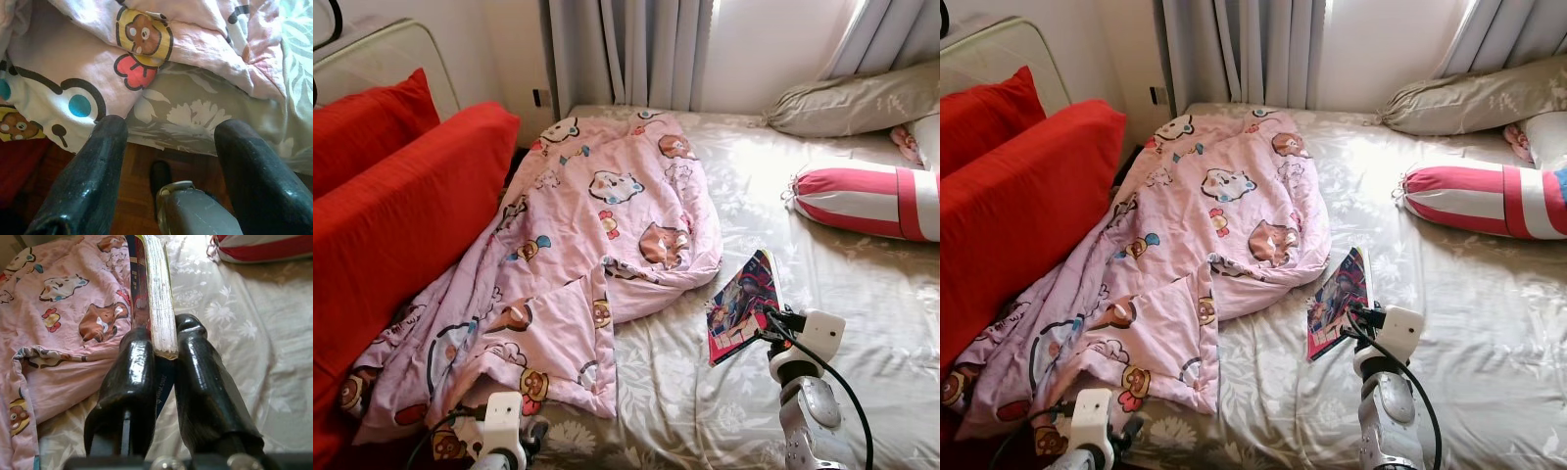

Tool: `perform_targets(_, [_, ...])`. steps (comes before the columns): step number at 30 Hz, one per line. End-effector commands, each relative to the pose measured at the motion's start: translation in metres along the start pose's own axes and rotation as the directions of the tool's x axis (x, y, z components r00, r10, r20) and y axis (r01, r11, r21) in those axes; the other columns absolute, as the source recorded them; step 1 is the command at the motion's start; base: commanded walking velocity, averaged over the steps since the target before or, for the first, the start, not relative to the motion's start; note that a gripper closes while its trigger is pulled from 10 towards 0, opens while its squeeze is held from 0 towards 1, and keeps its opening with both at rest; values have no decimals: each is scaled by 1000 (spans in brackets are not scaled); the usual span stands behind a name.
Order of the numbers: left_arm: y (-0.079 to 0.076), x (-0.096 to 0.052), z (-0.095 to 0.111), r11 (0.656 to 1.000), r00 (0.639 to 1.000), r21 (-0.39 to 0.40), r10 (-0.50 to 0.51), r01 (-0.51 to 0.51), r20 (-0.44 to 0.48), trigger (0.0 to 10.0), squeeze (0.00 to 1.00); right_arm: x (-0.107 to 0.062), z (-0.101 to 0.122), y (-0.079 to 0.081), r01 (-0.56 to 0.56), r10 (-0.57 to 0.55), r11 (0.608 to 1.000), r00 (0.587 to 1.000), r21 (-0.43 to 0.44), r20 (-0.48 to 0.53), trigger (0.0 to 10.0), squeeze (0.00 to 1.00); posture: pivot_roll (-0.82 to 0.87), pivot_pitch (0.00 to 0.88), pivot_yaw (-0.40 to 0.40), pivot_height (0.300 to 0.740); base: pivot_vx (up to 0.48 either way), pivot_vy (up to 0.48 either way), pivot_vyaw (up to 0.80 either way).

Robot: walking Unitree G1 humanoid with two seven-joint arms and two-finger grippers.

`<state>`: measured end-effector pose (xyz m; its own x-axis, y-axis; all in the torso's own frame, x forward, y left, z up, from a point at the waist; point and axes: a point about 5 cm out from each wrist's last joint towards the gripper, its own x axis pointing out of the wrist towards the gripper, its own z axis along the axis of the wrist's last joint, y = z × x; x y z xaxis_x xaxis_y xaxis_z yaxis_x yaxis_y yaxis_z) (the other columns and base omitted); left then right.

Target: Clean up the room

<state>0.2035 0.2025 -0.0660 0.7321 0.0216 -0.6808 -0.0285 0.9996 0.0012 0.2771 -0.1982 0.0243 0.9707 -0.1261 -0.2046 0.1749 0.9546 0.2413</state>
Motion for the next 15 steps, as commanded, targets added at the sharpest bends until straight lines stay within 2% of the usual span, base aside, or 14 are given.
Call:
perform_targets(1, [0, -1, -4, 1000, 1000, 21, -5, 5, -25, 10000, 0, 0, 2, -6, 27, -27, 1000, 1000, 11, 7, 10000, 0, 17, 0, -10, 740, 0, -416, -706])
perform_targets(3, [-1, -1, -4, 1000, 1000, 23, -4, 4, -21, 10000, 0, 0, 3, -7, 25, -25, 1000, 1000, -9, 19, 10000, 0, 17, 0, -10, 740, 0, -480, -694])
perform_targets(15, [-2, 0, -1, 999, 1000, 40, -11, 11, -7, 10000, 0, 0, 3, -4, 24, -24, 1000, 999, -7, 31, 10000, 0, 22, 0, -11, 740, 0, -480, 0])
